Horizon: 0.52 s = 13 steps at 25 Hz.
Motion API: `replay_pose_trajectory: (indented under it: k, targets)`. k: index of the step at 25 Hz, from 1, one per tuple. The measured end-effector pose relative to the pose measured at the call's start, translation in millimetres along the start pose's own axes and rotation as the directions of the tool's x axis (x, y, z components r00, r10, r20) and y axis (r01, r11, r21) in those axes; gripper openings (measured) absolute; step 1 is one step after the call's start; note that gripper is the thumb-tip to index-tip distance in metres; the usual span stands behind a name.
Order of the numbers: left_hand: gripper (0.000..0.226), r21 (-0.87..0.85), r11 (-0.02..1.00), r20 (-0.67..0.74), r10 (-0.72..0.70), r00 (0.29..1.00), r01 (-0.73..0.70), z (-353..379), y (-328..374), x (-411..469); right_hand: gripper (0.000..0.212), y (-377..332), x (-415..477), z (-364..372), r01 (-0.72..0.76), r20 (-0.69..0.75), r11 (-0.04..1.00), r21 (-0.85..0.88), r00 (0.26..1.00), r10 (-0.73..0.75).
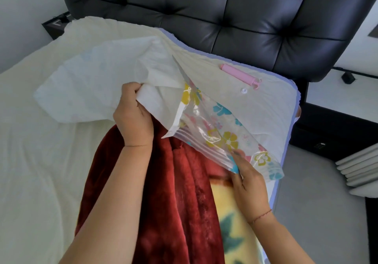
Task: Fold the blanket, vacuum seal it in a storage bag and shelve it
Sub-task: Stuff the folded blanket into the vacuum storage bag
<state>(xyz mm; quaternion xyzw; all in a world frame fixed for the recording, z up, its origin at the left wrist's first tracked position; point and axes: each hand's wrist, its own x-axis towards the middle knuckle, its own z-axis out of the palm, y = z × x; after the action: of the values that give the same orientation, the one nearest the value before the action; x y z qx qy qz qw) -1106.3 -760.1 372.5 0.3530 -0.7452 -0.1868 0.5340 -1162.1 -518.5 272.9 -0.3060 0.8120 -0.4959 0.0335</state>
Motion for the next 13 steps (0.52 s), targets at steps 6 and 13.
replay_pose_trajectory:
  k: [6, 13]
  targets:
    - [0.029, 0.120, 0.947, 0.734, -0.287, 0.616, 0.298, 3.6, -8.2, 8.2, 0.055, -17.7, 14.9, 0.0, -0.224, 0.081, 0.959, 0.176, 0.974, 0.213]
    - [0.048, 0.270, 0.959, 0.847, -0.194, 0.496, -0.085, 26.0, 9.0, 14.3, 0.061, -35.0, 16.0, -2.3, -0.208, 0.080, 0.952, 0.226, 0.978, 0.195]
